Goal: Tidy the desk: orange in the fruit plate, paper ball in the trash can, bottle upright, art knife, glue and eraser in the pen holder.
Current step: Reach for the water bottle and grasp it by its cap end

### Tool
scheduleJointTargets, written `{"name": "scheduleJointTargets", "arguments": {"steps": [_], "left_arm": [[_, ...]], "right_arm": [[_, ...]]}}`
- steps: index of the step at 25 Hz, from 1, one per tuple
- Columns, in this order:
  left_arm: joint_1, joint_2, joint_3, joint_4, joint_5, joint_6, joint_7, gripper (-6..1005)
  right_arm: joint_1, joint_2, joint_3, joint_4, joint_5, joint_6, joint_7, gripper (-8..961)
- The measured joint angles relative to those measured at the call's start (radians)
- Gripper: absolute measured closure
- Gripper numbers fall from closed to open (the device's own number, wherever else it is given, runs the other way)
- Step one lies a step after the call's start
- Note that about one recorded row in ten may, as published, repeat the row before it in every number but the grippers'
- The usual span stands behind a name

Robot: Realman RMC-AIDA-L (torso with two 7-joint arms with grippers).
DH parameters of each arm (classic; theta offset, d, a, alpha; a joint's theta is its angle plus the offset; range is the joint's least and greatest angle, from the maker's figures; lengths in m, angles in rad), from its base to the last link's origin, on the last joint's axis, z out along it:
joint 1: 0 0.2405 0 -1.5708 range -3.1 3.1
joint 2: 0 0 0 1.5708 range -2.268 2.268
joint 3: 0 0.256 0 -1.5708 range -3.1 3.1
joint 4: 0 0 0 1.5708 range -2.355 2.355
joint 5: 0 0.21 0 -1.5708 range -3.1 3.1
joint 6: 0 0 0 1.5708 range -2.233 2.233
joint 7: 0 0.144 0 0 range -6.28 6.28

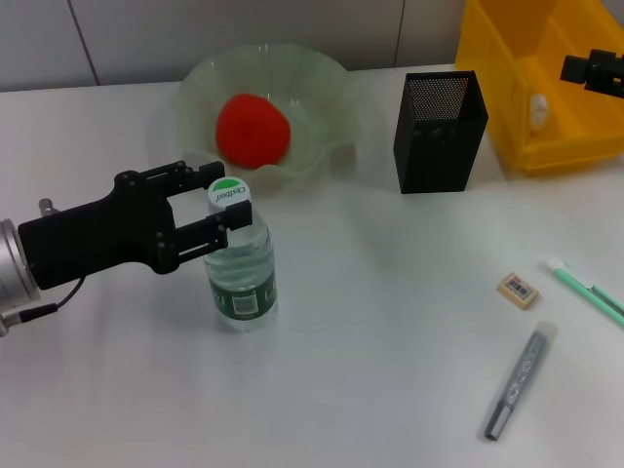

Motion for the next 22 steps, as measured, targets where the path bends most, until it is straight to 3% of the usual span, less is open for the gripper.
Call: {"name": "scheduleJointTargets", "arguments": {"steps": [22], "left_arm": [[-0.01,-0.001,-0.001,-0.029,-0.005,0.0,0.0,398]], "right_arm": [[-0.011,0.0,0.006,0.002,0.006,-0.01,0.0,371]]}}
